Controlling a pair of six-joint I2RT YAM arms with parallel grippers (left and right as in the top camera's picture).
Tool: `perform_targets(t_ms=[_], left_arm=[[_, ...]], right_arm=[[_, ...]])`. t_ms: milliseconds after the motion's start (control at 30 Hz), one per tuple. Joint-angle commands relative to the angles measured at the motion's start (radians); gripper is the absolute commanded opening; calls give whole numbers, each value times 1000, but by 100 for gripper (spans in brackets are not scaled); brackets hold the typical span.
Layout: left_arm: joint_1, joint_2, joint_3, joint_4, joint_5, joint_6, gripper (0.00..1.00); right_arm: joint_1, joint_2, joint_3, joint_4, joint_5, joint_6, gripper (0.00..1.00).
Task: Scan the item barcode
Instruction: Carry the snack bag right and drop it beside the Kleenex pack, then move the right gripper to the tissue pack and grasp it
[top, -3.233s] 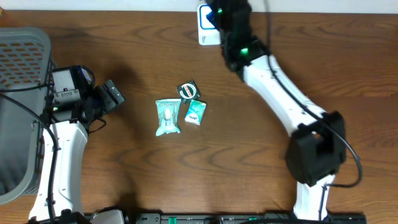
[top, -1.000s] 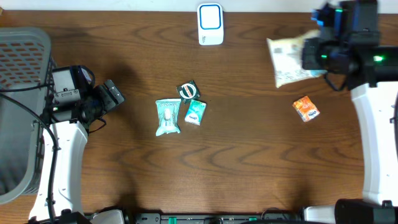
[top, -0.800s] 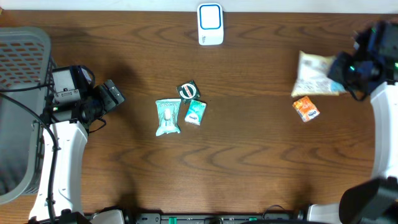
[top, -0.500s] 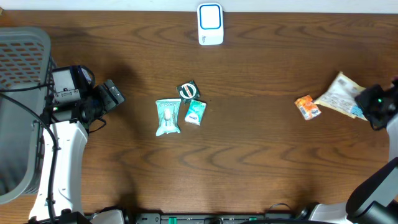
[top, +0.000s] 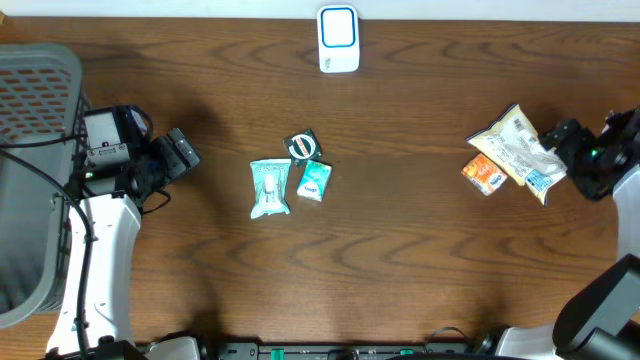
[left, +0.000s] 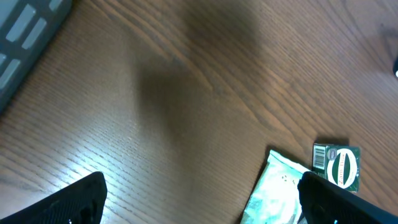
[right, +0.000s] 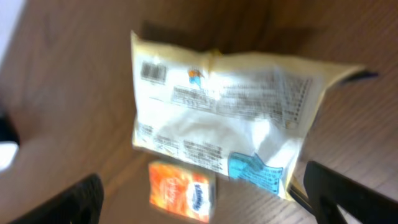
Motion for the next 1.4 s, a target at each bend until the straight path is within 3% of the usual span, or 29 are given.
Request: perform_targets(t_ms=[0, 133, 333, 367, 500, 567, 733, 867, 933, 1033, 1167, 1367], left_arm=[[4, 0, 4, -3, -10, 9, 98], [4, 0, 4, -3, -10, 9, 98], [4, 0, 4, -3, -10, 9, 98], [4, 0, 4, -3, -10, 9, 98], [4, 0, 4, -3, -10, 9, 98], [4, 0, 4, -3, -10, 9, 98], [4, 0, 4, -3, -10, 9, 98], [4, 0, 4, -3, -10, 9, 98], [4, 0, 4, -3, -10, 9, 98], [4, 0, 4, -3, -10, 9, 98], [4, 0, 4, -3, -10, 9, 98], [4, 0, 4, -3, -10, 9, 98]], right_arm=[[50, -26, 182, -148, 144, -39, 99], [131, -26, 289, -253, 94, -116, 99], [365, -13, 274, -213, -189, -176, 99], [415, -12, 261, -187, -196, -172, 95], [606, -8, 199, -69, -180, -74, 48], [696, -6, 153, 2, -124, 45, 36], [897, 39, 2, 211, -45, 340, 37], [964, 125, -52, 269, -27, 414, 37], [987, 182, -52, 293, -45, 423, 47], [1014, 262, -52, 347, -73, 440, 51], [1028, 349, -52, 397, -102, 441, 46], [1028, 392, -52, 434, -131, 418, 30]])
